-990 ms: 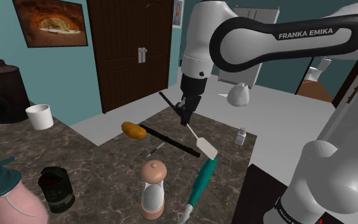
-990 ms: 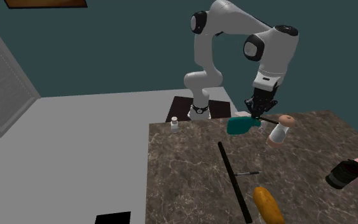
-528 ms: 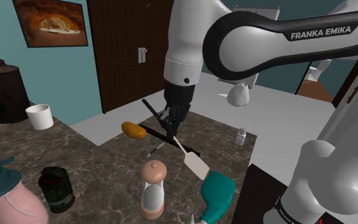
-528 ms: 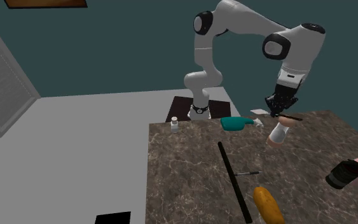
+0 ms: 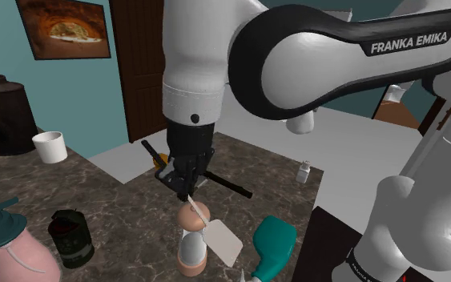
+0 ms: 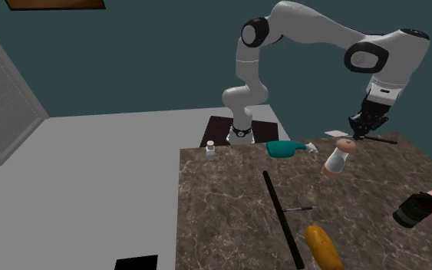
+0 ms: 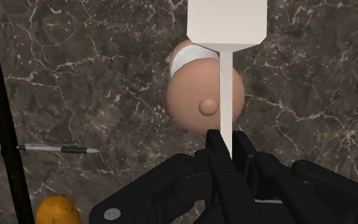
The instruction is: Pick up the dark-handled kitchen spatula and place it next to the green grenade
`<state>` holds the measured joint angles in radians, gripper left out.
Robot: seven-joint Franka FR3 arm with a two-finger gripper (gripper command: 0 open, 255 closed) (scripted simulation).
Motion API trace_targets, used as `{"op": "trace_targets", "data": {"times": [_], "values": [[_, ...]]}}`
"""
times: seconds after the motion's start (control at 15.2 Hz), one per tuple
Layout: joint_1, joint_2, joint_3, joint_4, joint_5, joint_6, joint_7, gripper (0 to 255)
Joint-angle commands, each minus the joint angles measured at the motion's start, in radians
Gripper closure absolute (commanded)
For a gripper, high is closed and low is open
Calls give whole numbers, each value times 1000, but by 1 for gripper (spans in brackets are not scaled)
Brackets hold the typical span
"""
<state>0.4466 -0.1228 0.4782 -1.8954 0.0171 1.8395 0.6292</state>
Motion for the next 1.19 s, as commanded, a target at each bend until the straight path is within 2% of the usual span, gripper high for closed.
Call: {"op": "trace_targets", "data": {"times": [0.0,0.33,0.66,0.73,1.12], "values": [[16,60,32,67,-29,-14,59,255],[85,228,98,245,-125,-56,208,255],[202,426,130,477,-244,-133,341,255],[211,437,129,491,-250,-138,347,255],[199,429,125,400,-248,-54,352,255]]}}
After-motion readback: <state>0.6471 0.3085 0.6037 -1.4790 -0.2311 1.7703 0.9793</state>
